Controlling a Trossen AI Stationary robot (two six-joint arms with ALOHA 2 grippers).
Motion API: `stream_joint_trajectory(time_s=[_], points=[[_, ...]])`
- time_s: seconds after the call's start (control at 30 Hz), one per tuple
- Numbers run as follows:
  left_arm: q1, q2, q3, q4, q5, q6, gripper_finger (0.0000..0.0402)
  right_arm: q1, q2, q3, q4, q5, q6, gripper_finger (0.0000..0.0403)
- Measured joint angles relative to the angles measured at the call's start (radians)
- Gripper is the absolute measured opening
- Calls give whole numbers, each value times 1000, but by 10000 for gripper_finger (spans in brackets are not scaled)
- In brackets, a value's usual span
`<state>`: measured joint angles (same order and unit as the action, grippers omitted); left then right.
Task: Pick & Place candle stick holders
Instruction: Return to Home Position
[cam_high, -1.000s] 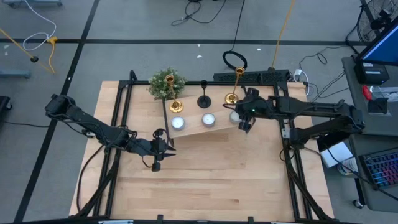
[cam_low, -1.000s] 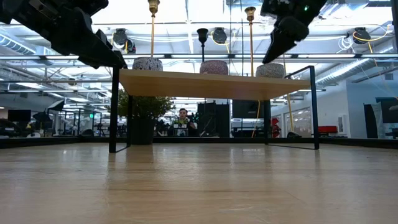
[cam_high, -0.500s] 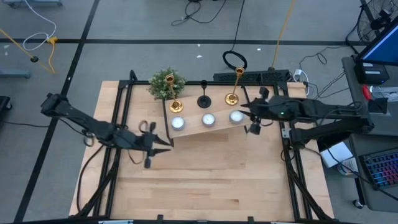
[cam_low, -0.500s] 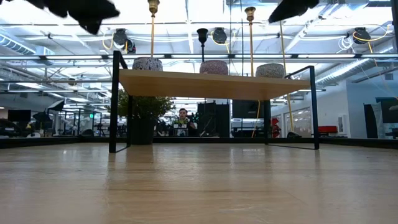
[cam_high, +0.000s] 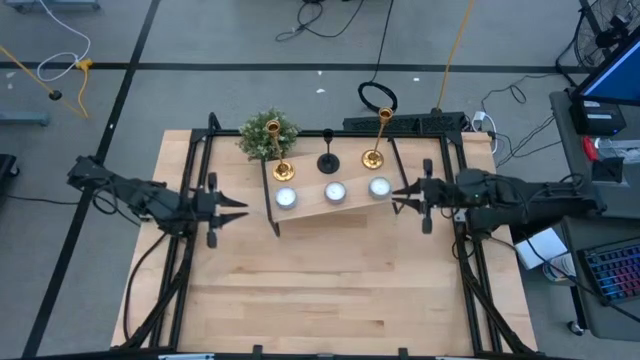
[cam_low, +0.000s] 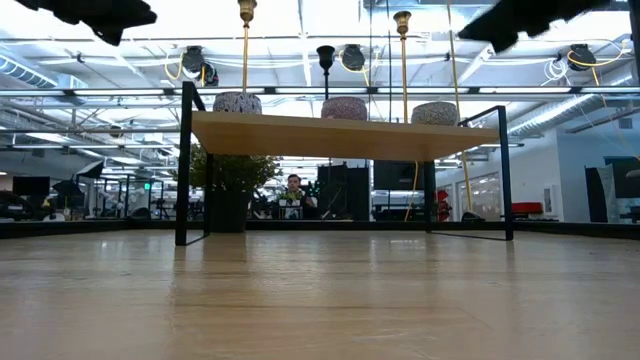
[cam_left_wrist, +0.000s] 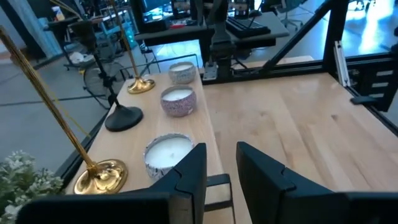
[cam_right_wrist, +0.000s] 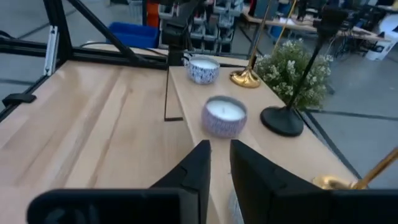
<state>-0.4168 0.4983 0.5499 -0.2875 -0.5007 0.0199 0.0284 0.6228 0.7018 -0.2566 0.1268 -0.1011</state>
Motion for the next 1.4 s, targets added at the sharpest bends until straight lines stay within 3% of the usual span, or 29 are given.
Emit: stream_joint_trajectory(time_s=[0.2, 0.37, 0.57, 0.8, 1.07, 1.4], points=[[2, -49, -17, -24, 1, 39, 93, 0, -162, -206, 165, -1, 10, 54], [4, -77, -117, 64, 1, 39, 93, 0, -277, -327, 257, -4, 9, 54], [5, -124, -202, 146, 1, 78, 93, 0, -388, -442, 352, -106, 7, 54], [5, -241, -203, 128, -34, 164, 93, -1, -476, -503, 357, -102, 7, 54], [5, -400, -203, -61, -43, 80, 93, -1, -538, -545, 358, -99, 4, 54], [5, -487, -203, -64, -38, 99, 93, -1, -598, -610, 358, -98, 9, 54]])
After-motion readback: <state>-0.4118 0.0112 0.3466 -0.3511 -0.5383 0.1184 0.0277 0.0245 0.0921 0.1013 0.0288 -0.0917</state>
